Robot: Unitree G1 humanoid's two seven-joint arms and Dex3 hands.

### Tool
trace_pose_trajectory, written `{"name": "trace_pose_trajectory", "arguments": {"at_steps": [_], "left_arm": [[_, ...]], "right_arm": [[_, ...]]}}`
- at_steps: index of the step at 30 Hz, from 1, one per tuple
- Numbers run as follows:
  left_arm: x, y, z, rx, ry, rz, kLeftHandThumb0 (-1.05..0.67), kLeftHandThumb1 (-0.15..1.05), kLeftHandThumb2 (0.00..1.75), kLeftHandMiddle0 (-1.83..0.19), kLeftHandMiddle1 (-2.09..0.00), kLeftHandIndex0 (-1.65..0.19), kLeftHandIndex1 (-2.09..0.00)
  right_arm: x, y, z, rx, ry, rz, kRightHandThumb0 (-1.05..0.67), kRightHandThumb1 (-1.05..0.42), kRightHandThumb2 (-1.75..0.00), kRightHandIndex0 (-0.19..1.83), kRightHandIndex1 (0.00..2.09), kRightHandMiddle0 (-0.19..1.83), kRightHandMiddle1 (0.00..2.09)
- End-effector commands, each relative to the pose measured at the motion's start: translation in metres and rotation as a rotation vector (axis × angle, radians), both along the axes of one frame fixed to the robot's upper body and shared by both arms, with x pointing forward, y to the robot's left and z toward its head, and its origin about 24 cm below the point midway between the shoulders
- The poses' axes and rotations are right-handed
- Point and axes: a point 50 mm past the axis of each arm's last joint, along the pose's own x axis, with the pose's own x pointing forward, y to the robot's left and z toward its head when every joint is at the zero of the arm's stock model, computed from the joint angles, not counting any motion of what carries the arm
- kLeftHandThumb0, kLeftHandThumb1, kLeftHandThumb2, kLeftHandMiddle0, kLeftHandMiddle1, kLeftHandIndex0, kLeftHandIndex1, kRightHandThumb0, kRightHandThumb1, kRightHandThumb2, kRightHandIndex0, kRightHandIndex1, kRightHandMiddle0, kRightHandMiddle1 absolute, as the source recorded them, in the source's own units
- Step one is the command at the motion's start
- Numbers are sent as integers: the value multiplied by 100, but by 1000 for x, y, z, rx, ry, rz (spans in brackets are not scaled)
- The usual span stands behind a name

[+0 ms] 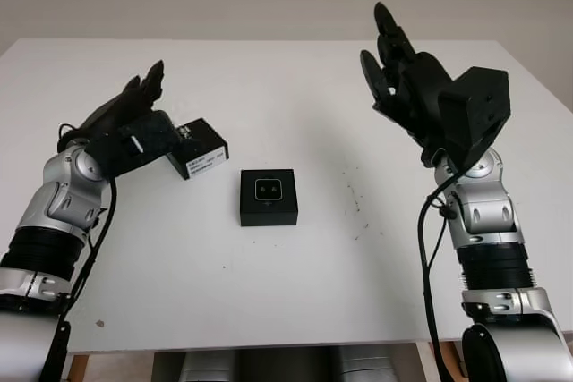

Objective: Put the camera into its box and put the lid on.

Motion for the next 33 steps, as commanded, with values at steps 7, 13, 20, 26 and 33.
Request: {"name": "trace_pose_trajectory", "arguments": {"at_steps": [7, 13, 20, 26, 33], "left_arm": [[16, -11, 6, 40, 5, -1, -89, 98, 5, 19, 0, 19, 0], [21, -15, 4, 59, 34, -31, -90, 97, 5, 19, 0, 19, 0], [23, -18, -2, 86, 82, -47, -97, 96, 5, 19, 0, 19, 0], [23, -20, -9, 123, 129, -53, -93, 98, 6, 19, 0, 19, 0], [22, -22, -20, 167, 160, -41, -91, 98, 5, 19, 0, 19, 0]], "right_arm": [[-4, -1, 2, 0, -21, -7, -76, -105, -59, -19, 4, -18, 4], [-4, 0, 3, 2, -23, -18, -75, -105, -59, -18, 5, -18, 5], [-5, 1, 2, -11, -12, -33, -76, -105, -59, -17, 5, -17, 5], [-6, 1, 2, -16, -10, -38, -73, -105, -61, -18, 5, -18, 5], [-7, 1, 1, -11, -9, -33, -73, -105, -62, -18, 5, -18, 5]]}}
